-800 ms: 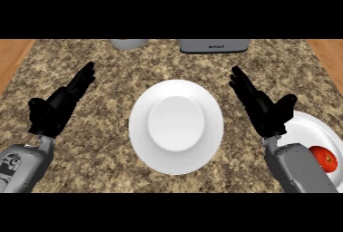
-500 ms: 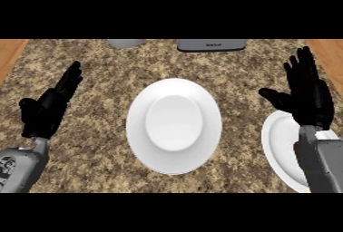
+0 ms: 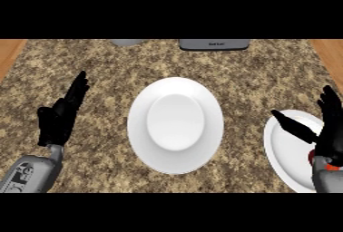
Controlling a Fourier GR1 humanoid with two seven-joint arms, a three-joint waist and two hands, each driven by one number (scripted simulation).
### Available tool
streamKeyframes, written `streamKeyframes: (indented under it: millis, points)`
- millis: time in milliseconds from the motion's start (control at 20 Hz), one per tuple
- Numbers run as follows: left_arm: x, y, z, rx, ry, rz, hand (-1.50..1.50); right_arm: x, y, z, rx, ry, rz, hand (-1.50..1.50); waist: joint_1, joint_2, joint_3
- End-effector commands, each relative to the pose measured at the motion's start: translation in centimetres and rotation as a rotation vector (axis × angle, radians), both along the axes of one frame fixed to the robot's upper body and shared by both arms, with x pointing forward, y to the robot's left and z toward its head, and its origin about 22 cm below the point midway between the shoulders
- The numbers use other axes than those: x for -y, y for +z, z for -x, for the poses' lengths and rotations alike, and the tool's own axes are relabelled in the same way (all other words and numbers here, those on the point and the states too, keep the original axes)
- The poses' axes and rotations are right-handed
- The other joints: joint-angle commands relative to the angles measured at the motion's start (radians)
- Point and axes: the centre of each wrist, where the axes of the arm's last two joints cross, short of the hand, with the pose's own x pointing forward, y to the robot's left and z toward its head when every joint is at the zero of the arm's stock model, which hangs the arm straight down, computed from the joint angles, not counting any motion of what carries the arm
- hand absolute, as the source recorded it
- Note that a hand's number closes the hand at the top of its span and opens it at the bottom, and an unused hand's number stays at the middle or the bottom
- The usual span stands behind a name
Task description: Pick the tomato from the plate and place it in the plate
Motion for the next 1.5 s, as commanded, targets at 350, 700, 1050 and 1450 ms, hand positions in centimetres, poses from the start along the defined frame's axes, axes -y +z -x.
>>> streamKeyframes:
  millis: [350,700,1050,1450]
  points:
    - [2.4,-0.5,0.1,0.002,0.01,0.014,0.0,1.2,2.2,8.4,-0.002,-0.201,0.303,-1.5,0.004,-0.006,0.001]
    - [-0.6,-0.1,-1.5,0.008,0.013,-0.009,0.0,4.1,6.8,9.9,-0.482,-0.124,0.333,-1.5,0.001,0.005,-0.004]
    - [0.8,-1.1,-0.9,0.016,0.01,0.006,0.0,2.6,12.7,11.4,-0.675,-0.057,0.275,-1.5,0.005,-0.001,0.001]
    - [1.5,0.5,-1.1,0.008,-0.012,0.017,0.0,5.5,10.1,8.5,-0.714,-0.041,0.185,-1.5,0.02,0.0,0.003]
